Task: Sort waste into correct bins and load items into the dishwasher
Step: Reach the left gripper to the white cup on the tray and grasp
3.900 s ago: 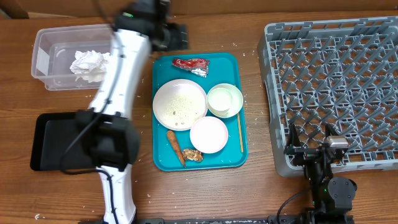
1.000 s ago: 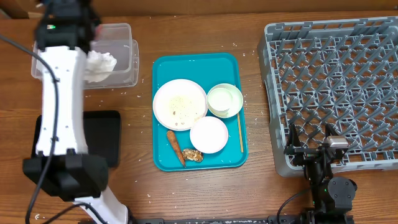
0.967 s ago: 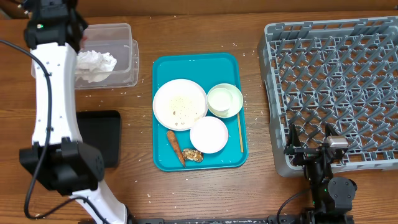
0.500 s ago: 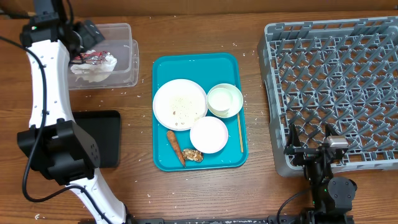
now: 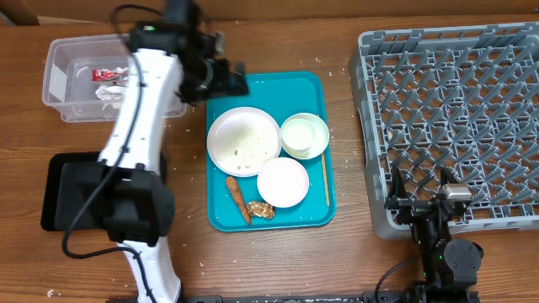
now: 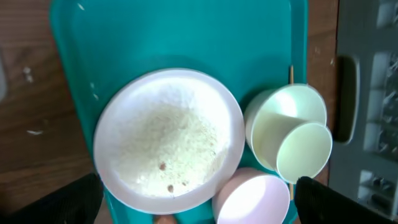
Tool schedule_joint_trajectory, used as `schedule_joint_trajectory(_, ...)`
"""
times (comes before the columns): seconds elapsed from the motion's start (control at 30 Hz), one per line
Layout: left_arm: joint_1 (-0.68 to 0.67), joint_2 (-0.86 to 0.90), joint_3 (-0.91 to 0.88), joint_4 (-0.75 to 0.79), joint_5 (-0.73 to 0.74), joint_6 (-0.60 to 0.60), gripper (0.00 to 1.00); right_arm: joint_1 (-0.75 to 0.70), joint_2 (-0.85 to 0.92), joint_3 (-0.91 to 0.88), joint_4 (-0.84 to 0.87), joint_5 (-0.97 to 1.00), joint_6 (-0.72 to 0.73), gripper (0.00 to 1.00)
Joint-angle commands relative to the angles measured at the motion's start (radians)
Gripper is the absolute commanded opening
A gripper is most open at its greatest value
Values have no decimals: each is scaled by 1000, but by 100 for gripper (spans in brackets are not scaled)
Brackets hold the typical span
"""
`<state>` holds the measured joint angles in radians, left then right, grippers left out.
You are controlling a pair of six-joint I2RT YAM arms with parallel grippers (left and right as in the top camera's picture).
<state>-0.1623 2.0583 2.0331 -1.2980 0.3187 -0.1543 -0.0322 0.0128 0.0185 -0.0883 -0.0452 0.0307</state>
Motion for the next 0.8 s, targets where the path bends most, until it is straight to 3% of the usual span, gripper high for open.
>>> schedule_joint_trajectory(0.0, -65, -13, -2, -23, -130, -55, 100, -1, -10, -11, 8, -1, 6, 100)
schedule_joint_trajectory(0.33, -205, -10, -2, -29, -129, -89, 100, -1, -10, -11, 8, -1, 6, 100)
schedule_joint_trajectory(0.5, -238, -10, -2, -11, -255, -156, 89, -1, -10, -11, 8, -1, 6, 100)
schedule_joint_trajectory(0.6, -237, -10, -2, -5, -196, -168, 81, -1, -10, -11, 8, 0, 6, 100)
schedule_joint_trajectory(0.77, -256, 10, -19, -3, -93, -167, 84, -1, -10, -11, 8, 0, 6, 100)
